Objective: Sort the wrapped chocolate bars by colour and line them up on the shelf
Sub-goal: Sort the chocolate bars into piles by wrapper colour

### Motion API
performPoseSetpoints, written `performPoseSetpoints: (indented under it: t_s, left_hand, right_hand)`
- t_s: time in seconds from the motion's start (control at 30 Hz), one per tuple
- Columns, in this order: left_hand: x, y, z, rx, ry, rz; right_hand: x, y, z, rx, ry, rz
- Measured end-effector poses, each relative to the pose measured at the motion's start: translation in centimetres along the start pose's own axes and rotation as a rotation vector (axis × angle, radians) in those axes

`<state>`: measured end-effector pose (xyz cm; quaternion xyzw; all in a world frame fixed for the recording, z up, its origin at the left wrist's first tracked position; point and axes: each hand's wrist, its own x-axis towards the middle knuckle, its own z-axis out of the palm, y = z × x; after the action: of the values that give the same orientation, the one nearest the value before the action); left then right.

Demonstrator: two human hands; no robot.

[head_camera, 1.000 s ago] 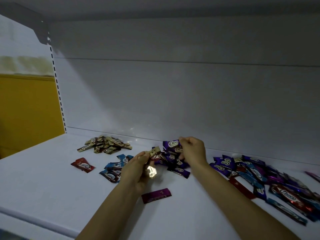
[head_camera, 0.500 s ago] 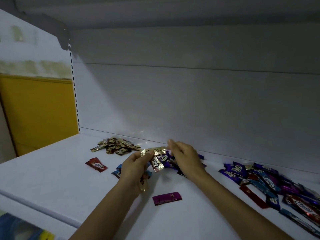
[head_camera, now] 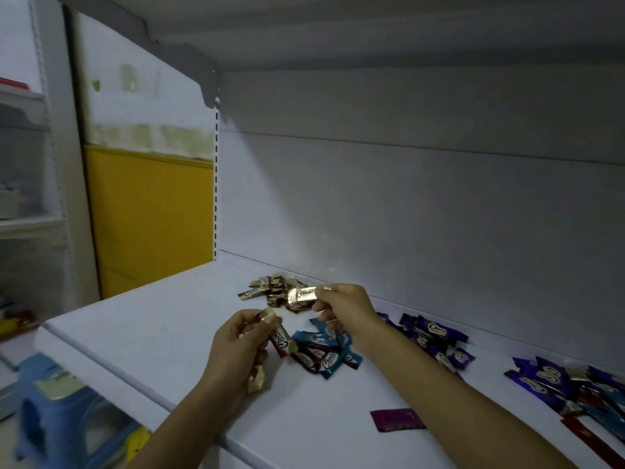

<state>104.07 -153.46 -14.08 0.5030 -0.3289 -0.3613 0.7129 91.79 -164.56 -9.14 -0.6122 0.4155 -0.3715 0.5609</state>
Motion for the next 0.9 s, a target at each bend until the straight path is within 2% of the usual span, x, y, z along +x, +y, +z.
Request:
performPoseSetpoints:
  t_s: [0.13,0.23,0.3,0.37,0.47,0.53,0.67,0.73,0.83,0.9]
  left_hand:
    - [0.0,-0.3,0.1,-0.033,-0.065,0.026]
    - [0.2,-0.4,-0.1,-0.086,-0.016,0.023]
    - [0.5,-0.5,-0.3,-0.156,0.04,0.016]
    - [0.7,-0.7,-0.4,-0.194,0.08,0.022]
    - [0.9,-0.8,-0.4,-0.197,0.099,0.035]
    - [0.9,-0.8,-0.4,-0.175,0.135,0.025]
    - [1.1,-0.4,-0.5,-0.324,0.182,-0.072]
    - [1.1,0.0,-0.7,-0.442,0.164,-0.134]
    - [0.9,0.5,-0.8,-0.579,0.131,-0.17]
    - [0.8,0.7,-0.8,-0.663,0.145,-0.16]
  right_hand:
    - [2.9,-1.6,1.6,0.034,-0.001,0.061]
    - [3.8,-1.9,2.7,-0.065,-0.076,0.022]
    - [3.1,-1.7,2.9,-0.259,-0.202,-0.032]
    - [1.8,-1.2,2.5,-0.405,-0.398,-0.069]
    - [0.8,-0.8,1.6,-0.456,-0.55,-0.065]
    - [0.9,-1.1,1.3,-0.46,-0.524,-0.072]
    - [3.1,-2.4,1.7,-0.192,-0.226,-0.042]
    - [4.0,-2.7,2.0,-0.236,-0.133,-0.032]
    - [3.3,-2.0,2.5,-0.481,-0.13,-0.095]
    - [1.5,-1.2,3.1,-0.506,-0.262,-0.15]
